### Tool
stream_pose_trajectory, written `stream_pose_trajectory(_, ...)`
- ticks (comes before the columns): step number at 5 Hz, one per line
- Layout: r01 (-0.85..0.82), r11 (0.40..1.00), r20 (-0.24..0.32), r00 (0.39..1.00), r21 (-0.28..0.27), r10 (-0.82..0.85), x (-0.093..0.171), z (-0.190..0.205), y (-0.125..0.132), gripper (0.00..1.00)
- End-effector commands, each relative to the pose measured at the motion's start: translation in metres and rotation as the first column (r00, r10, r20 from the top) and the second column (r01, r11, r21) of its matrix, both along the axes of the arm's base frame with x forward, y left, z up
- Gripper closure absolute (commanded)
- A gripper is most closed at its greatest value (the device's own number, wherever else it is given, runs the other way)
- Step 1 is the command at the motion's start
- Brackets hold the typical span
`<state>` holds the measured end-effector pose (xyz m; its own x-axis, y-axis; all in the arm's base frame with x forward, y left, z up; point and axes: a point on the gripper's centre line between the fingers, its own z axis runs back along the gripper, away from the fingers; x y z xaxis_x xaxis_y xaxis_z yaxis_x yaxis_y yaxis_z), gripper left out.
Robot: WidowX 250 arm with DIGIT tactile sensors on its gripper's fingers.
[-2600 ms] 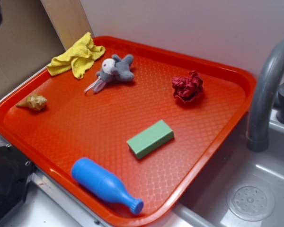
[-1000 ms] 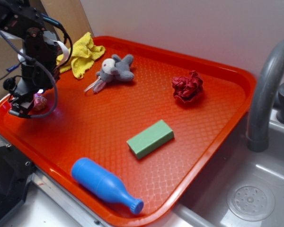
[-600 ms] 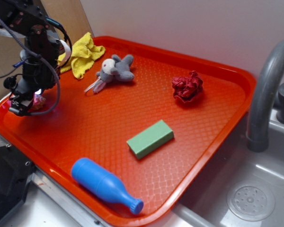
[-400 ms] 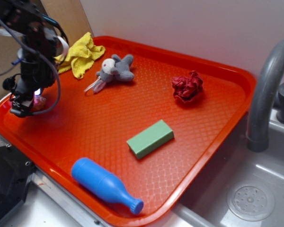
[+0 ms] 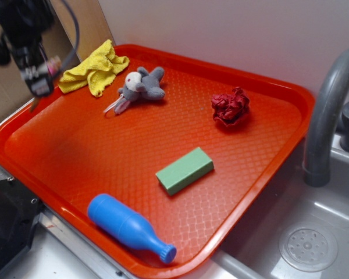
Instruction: Grab the shell.
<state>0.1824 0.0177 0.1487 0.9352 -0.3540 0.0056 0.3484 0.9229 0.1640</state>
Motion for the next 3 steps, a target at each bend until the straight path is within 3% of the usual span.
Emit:
stream_pose_trajectory(1, -0.347, 0.932, 0.027, 0.936, -0.105, 0.351, 0.018, 0.074, -0.030, 1.00)
stream_pose_trajectory(3, -0.268, 0.955, -0.004, 0.963, -0.128, 0.270, 0.027, 0.075, -0.069, 1.00)
